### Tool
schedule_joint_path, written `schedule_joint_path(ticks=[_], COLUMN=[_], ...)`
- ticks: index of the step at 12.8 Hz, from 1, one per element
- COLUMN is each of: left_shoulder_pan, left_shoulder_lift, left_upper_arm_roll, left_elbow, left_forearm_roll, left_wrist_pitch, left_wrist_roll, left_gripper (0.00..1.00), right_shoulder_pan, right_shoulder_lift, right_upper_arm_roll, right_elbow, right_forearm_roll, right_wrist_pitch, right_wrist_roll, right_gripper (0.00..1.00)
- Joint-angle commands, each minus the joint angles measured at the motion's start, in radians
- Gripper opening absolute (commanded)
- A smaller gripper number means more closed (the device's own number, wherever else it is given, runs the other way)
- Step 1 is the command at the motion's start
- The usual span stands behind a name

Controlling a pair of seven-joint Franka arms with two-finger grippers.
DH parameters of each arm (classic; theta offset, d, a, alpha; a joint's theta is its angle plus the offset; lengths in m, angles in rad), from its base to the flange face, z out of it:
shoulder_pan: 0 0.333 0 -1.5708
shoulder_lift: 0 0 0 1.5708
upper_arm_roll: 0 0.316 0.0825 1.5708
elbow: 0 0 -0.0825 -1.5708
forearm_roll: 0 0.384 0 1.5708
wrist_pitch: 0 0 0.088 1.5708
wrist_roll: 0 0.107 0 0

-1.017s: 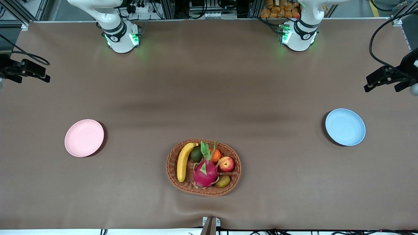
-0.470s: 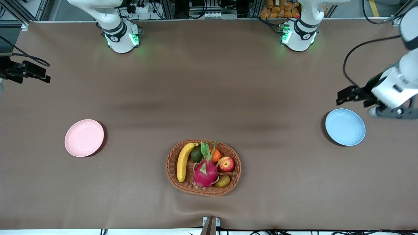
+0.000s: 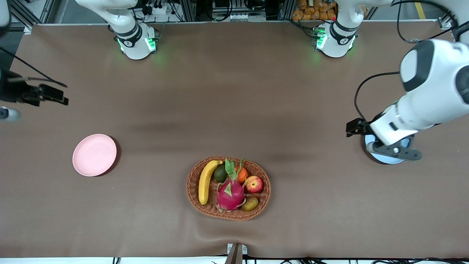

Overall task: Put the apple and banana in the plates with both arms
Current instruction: 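Reach the left gripper over the basket toward the red apple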

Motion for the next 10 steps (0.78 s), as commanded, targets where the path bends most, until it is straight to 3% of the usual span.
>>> schedule_joint_path(ticks=[1,5,10], left_shoulder_pan=[-0.054,-0.111,-0.109], left_shoulder_lift=[0.078,0.148,0.256], left_upper_arm_roll=[0.005,-0.029,-0.101], left_elbow=[0.069,0.075,0.087], left_forearm_roll=[-0.018,-0.035,-0.044], left_wrist_pitch=[0.030,0.132,0.326], left_wrist_roll=[0.036,0.091,0.363], left_gripper=[1.00,1.00,1.00], right_shoulder_pan=[0.028,0.023,0.029], right_shoulder_lift=[0.034,0.037,0.037], right_upper_arm_roll=[0.001,0.001,0.003], right_elbow=[0.011,0.009,0.009], right_forearm_roll=[0.015,0.015,0.018], right_wrist_pitch=[0.025,0.024,0.034], right_wrist_roll=[-0.003,-0.005,-0.005], right_gripper=[1.00,1.00,1.00])
